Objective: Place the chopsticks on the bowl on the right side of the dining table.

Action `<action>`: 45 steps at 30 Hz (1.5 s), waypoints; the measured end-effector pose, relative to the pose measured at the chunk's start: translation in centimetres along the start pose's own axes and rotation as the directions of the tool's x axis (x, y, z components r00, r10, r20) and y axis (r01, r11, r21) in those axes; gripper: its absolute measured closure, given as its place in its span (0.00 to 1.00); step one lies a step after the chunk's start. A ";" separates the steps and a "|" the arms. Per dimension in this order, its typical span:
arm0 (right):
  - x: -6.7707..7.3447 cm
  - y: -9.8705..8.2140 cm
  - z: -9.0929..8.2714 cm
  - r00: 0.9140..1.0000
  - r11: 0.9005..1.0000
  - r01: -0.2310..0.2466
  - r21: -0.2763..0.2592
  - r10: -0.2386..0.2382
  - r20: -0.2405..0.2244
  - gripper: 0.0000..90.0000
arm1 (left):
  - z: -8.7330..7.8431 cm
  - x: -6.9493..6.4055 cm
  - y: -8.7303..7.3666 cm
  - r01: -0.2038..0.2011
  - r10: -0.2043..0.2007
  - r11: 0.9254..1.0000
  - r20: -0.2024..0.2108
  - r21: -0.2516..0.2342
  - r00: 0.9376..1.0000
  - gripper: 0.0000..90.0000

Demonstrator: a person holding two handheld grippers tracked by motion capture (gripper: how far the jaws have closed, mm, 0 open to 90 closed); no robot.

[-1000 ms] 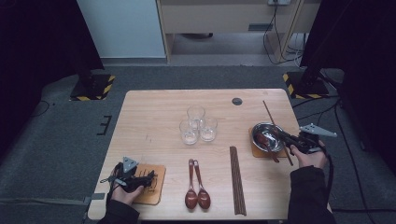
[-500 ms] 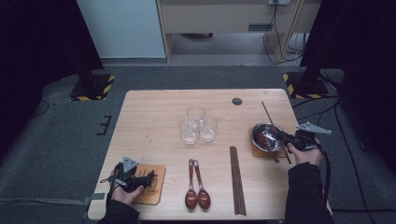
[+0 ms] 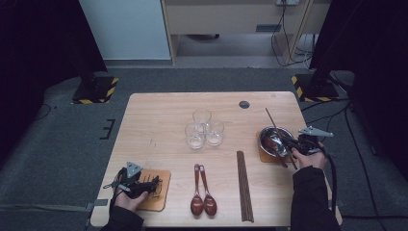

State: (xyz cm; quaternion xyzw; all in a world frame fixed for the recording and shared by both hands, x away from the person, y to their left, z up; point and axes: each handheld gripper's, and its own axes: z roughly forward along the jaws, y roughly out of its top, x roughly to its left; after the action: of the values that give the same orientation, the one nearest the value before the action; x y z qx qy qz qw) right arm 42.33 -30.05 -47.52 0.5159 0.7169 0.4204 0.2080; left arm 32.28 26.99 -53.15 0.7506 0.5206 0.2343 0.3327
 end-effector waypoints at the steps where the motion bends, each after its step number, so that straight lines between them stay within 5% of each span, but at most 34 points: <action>1: 0.1 0.0 0.1 1.000 1.000 -0.002 0.003 0.002 0.000 0.95 | 0.0 0.0 0.0 0.000 0.000 1.000 0.000 0.000 1.000 0.06; 27: 0.3 -0.5 1.2 1.000 0.996 0.025 0.085 -0.026 0.011 0.95 | 0.0 0.0 0.0 0.001 -0.001 1.000 0.000 0.000 1.000 0.06; 45: 0.6 0.0 -0.4 1.000 0.999 0.008 0.034 -0.008 0.002 0.81 | 0.0 0.0 0.0 0.000 0.000 1.000 0.000 0.000 1.000 0.06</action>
State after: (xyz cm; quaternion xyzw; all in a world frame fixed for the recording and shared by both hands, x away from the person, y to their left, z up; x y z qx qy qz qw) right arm 41.81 -29.63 -47.23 0.5169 0.7256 0.4068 0.2020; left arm 32.28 26.99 -53.15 0.7507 0.5205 0.2344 0.3325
